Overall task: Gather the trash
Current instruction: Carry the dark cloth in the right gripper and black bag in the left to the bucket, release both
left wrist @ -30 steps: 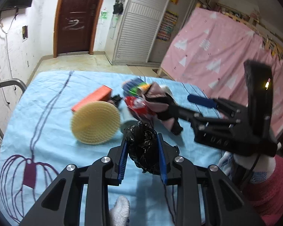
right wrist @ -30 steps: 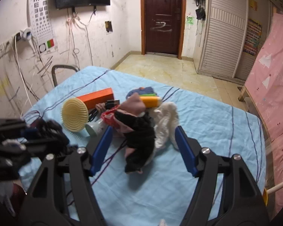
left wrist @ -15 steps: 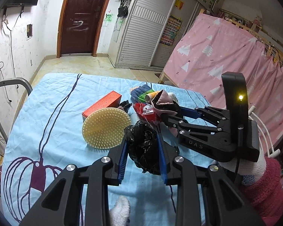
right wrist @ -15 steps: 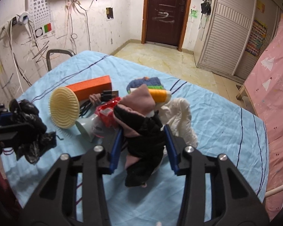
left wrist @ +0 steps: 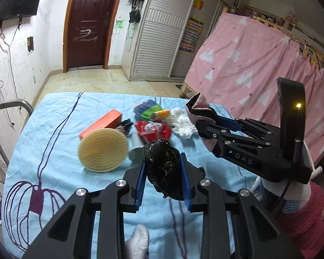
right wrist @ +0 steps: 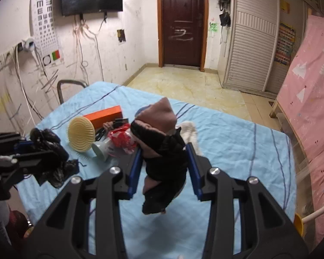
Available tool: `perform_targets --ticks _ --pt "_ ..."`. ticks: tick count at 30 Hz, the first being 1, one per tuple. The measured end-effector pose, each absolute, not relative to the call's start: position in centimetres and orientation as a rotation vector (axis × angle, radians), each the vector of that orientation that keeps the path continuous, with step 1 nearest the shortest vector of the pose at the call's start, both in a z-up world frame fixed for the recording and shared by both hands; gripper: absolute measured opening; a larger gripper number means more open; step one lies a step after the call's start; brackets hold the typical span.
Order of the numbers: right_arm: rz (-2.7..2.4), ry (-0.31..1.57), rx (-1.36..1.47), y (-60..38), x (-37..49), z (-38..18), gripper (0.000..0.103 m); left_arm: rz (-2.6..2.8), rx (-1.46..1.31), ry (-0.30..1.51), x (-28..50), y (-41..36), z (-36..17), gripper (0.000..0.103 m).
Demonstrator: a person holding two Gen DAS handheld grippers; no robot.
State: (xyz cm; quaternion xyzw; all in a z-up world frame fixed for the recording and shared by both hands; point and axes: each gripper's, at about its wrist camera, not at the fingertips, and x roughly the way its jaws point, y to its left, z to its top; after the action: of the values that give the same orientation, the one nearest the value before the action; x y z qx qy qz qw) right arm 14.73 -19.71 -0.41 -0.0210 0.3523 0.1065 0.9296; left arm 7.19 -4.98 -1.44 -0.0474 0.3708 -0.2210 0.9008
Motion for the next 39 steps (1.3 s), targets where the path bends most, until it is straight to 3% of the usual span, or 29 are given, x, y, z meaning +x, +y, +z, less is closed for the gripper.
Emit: perform_targets --ticks 18,39 --pt "-0.009 0.591 0.093 -31.8 6.9 2.1 0.038 -0.647 -0.045 0.736 5.1 -14.2 1.9 0.02" --pt "-0.224 0.545 0.237 -43.4 -0.6 0.7 0.04 -0.891 0.103 0.73 3.3 -29.4 3.0 0.02"
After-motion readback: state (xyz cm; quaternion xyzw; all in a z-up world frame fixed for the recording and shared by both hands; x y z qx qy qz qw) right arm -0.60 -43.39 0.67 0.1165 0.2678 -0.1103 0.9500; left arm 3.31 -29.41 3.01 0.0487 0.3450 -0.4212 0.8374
